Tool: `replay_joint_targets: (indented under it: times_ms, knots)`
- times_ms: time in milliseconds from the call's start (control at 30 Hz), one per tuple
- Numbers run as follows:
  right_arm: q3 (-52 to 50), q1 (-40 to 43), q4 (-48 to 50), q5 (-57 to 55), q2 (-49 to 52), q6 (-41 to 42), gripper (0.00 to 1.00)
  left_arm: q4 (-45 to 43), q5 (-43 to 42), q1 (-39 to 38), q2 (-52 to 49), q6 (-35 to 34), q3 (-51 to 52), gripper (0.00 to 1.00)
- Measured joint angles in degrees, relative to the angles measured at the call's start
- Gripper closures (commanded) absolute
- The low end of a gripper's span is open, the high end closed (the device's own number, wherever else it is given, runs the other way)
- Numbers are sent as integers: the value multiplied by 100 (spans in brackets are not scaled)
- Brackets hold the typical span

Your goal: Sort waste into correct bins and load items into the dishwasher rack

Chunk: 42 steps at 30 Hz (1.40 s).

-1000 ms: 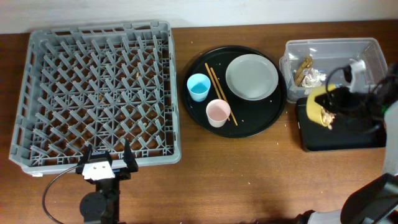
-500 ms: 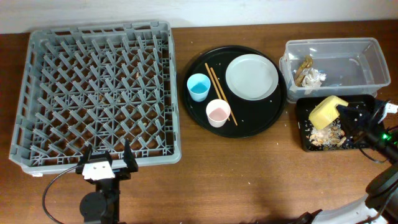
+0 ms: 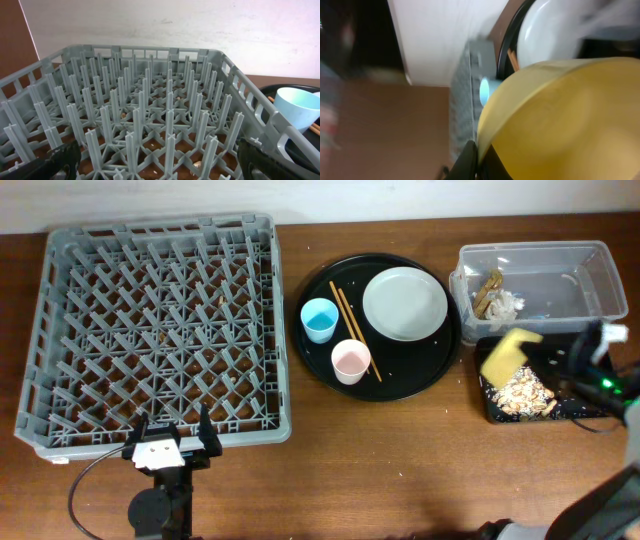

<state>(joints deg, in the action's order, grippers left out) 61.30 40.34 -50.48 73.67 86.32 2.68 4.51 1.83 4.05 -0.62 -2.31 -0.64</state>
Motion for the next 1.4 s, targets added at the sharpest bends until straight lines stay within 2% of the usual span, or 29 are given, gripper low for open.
replay_joint_targets:
  times_ms: [67, 100, 133, 167, 233, 267, 333, 433, 633, 867, 1167, 1267, 1300, 1367, 1400]
  knots:
    - [87, -1209, 549, -647, -789, 190, 96, 2, 0, 0, 0, 0, -2, 0]
    - [221, -2096, 903, -1392, -1093, 485, 96, -4, -2, 0, 4, 0, -2, 0]
    - [374, -3560, 1226, -2959, -1099, 826, 96, 2, -13, 0, 0, -2, -4, 0]
    - [433, -4577, 1569, -4522, -894, 984, 96, 0, -28, 2, 4, 0, -4, 0]
    - [516, -6033, 1832, -5928, 17, 1075, 96, 4, -26, 4, 4, 0, -4, 0]
    - [507, -6282, 1794, -6347, 483, 1086, 96, 2, -28, 4, -2, 0, -7, 0]
    - [564, -6282, 1888, -6985, 872, 1172, 96, 2, -35, 4, 0, -2, -4, 0]
    - [505, -6284, 1821, -7261, 1373, 1228, 96, 2, -35, 4, 0, 0, -4, 0]
    - [525, -6284, 1777, -7484, 1375, 1237, 96, 2, -35, 4, 0, 0, -4, 0]
    - [953, -6284, 1174, -7851, 1370, 1416, 96, 2, -35, 4, 0, 0, -7, 0]
    - [953, -6284, 1141, -7886, 1513, 1676, 95, 2, -35, 4, 0, 0, -4, 0]
    - [953, -6284, 1130, -7895, 1513, 1687, 85, 2, -35, 4, 0, 0, -4, 0]
    - [953, -6284, 1130, -7903, 1513, 1687, 76, 2, -35, 4, 0, 0, -4, 0]
    - [953, -6284, 1126, -7912, 1513, 1657, 70, 2, -35, 4, 0, 0, -4, 0]
    - [953, -6284, 1128, -7923, 1513, 1700, 59, 2, -35, 4, 0, 0, -4, 0]
